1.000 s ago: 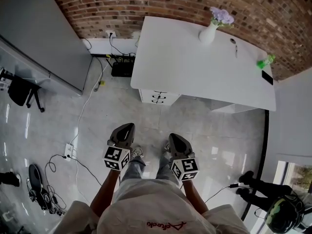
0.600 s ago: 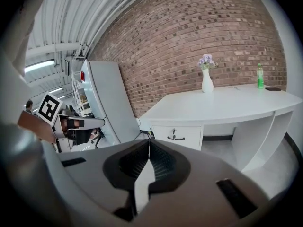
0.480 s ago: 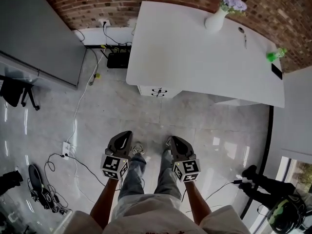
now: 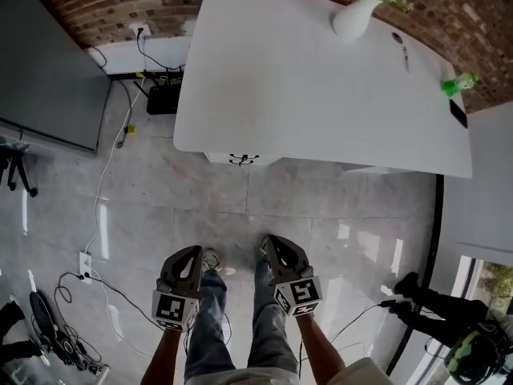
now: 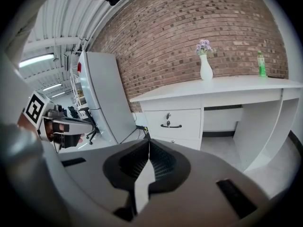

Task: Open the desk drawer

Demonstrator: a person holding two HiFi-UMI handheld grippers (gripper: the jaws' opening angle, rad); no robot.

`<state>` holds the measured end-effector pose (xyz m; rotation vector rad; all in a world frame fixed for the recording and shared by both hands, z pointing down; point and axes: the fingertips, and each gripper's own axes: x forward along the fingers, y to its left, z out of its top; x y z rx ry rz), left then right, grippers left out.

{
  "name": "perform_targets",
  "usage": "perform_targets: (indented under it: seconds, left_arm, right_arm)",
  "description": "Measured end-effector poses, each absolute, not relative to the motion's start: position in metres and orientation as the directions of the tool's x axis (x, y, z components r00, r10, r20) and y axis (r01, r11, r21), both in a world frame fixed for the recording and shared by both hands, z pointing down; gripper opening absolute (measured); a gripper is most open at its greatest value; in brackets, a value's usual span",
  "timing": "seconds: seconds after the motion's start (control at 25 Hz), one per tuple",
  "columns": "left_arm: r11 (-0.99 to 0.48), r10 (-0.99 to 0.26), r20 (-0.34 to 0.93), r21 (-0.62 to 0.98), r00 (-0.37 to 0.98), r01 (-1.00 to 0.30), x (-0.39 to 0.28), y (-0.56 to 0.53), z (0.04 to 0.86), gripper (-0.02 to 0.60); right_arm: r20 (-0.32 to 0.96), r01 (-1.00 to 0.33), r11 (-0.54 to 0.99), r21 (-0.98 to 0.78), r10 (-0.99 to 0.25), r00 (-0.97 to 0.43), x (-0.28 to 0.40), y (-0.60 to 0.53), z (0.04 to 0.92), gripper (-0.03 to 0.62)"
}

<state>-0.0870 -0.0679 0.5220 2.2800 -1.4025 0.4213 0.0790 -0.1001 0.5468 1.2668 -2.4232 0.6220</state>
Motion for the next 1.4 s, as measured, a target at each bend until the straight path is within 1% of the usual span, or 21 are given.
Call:
perform_targets:
  seconds: [0.48, 0.92, 1.12, 1.28, 1.4]
  left_arm:
    - [-0.358, -0.770, 0.472, 0.237, 0.428, -0.903, -0.087, -0.061, 0.608, 0.012]
    - [-0.343, -0.771, 0.464, 0.277, 0.437, -0.898, -0.077, -0.054, 0.657, 0.012]
    - [-0.343, -0.773, 0.456, 0.285, 0.442, -0.895, -0.077, -0.052, 0.667, 0.012]
    - [-0.340, -0.771, 0.463, 0.280, 0.436, -0.898, -0.082, -0.050, 0.668, 0.012]
    - [-0.335, -0.774, 0.465, 0.277, 0.431, -0.901, -0.084, -0.049, 0.666, 0.012]
  right_arm:
    - [0.501, -0.835, 0.488, -0.255, -0.672, -0.546, 0.077, -0.092, 0.644, 0.017]
    - [0.464, -0.846, 0.415, -0.336, -0.709, -0.532, 0.084, -0.096, 0.703, 0.017]
    - [0.458, -0.856, 0.370, -0.360, -0.729, -0.508, 0.090, -0.094, 0.719, 0.017]
    - [0.462, -0.857, 0.376, -0.353, -0.726, -0.509, 0.089, -0.088, 0.720, 0.018]
    - [0.421, -0.834, 0.377, -0.403, -0.733, -0.535, 0.087, -0.088, 0.711, 0.018]
